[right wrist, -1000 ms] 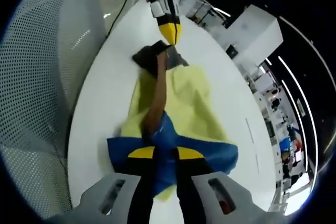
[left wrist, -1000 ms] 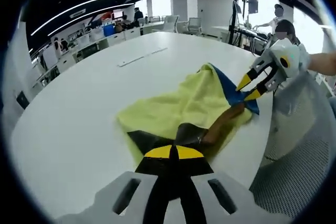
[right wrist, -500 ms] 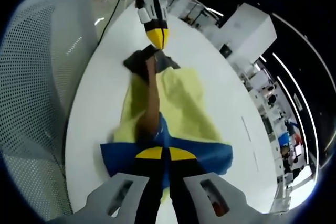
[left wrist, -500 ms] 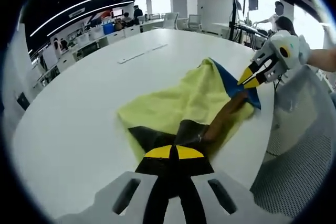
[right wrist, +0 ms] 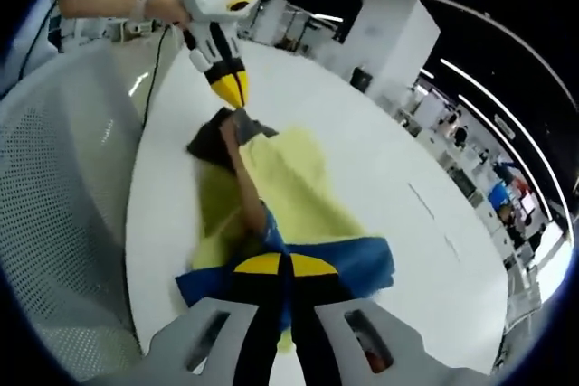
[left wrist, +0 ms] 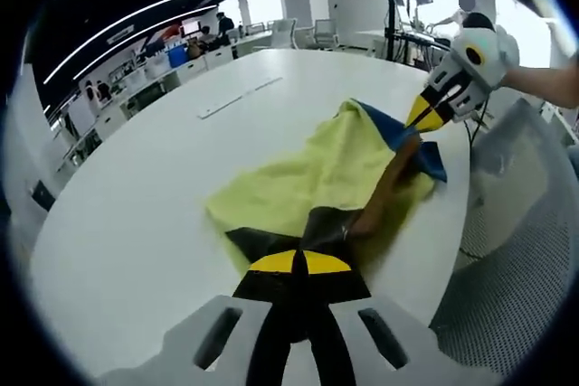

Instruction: Fold the garment on the visible template until the final outline fits inside the template.

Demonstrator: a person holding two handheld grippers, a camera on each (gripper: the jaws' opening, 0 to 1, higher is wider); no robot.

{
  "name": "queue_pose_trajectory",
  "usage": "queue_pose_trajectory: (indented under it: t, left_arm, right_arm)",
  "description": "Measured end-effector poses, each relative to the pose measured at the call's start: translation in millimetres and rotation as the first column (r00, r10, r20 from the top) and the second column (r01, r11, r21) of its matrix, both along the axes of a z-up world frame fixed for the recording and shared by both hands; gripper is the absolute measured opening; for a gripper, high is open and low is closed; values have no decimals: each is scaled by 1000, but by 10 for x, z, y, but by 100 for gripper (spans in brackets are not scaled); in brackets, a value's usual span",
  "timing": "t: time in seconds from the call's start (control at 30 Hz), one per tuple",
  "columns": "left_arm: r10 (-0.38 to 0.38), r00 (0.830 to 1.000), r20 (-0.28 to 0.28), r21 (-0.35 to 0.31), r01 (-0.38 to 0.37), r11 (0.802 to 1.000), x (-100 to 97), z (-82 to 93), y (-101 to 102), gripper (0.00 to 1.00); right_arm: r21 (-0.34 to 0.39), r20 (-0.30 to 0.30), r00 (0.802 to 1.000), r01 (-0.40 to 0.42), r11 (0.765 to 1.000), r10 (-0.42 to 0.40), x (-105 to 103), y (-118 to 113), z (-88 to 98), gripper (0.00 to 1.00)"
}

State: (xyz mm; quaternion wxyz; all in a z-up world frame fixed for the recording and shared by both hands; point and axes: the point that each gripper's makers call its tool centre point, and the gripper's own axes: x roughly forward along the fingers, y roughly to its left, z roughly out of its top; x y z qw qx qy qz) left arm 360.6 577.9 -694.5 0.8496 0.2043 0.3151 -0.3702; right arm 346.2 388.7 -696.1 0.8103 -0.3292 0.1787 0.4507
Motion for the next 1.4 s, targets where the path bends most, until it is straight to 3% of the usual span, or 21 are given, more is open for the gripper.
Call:
queue_pose_trajectory:
  t: [0.33,0.47,0.53,0.73,1.03,1.1,1.4]
  left_arm:
    - [-5,1000,26,16,5,1000,17,146,7,0]
    - [-13,999,44,31,12,999,10,246,18,0]
    - [-39,997,67,69,34,997,-12,314,19,0]
    - [-57,995,87,66,52,996,-36,514,-6,0]
    - [-91,987,134,93,79,993,-71,806,3,0]
    - [-90,981,172,95,74,993,-51,895,17,0]
    - [-94,968,233,103,72,992,-22,1232,21,0]
  right_arm:
    - [63,-62,997,58,996,-55,5,-3,119,1]
    - [92,-84,994,80,993,-73,7,1,235,1]
    - [96,-87,994,81,992,-73,-7,-8,299,1]
    - [118,-100,992,90,989,-78,-32,-36,502,1]
    - [148,-78,994,90,985,-79,-66,-16,788,1]
    - [157,-74,994,86,984,-75,-91,-3,853,1]
    - [167,-31,997,81,983,-77,-73,-2,1190,1]
